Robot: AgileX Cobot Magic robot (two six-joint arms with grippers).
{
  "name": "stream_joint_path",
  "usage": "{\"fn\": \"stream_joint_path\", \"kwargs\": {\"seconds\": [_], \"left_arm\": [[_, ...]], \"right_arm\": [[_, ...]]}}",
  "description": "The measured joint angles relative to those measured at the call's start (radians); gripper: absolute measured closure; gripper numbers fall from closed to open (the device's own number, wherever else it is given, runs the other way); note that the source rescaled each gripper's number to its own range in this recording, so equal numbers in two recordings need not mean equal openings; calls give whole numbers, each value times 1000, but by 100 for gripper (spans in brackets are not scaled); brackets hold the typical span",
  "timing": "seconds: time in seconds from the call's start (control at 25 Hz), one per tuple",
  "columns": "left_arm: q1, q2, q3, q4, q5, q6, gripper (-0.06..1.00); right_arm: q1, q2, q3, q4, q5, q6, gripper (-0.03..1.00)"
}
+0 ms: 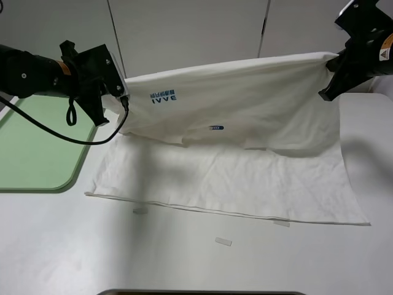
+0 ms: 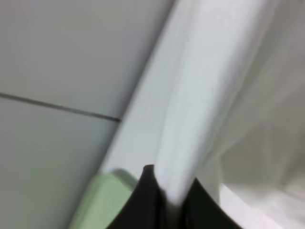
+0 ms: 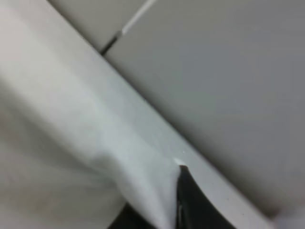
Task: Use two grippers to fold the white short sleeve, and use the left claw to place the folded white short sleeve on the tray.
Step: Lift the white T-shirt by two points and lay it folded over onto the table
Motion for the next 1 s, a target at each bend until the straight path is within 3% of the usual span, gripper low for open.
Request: {"fn": "stream_joint_path", "kwargs": {"seconds": [0.12, 0.24, 0.56, 0.88, 0.92, 1.0], "left_arm": [[-5, 0, -1, 0, 69, -24, 94], [-6, -1, -1, -1, 136, -56, 94], [-11, -1, -2, -10, 244, -119, 94], [-11, -1, -2, -28, 485, -151, 94], [-10, -1, -2, -35, 507, -151, 94], [-8, -1, -2, -58, 543, -151, 94]], "right_arm": [[3, -12, 0, 96, 113, 0, 96], [12, -24, 0, 129, 212, -23, 96], [12, -42, 0, 261, 327, -191, 96], [12, -45, 0, 632, 496, -600, 97], [12, -45, 0, 786, 624, -805, 97], [12, -45, 0, 824, 695, -870, 97]]}}
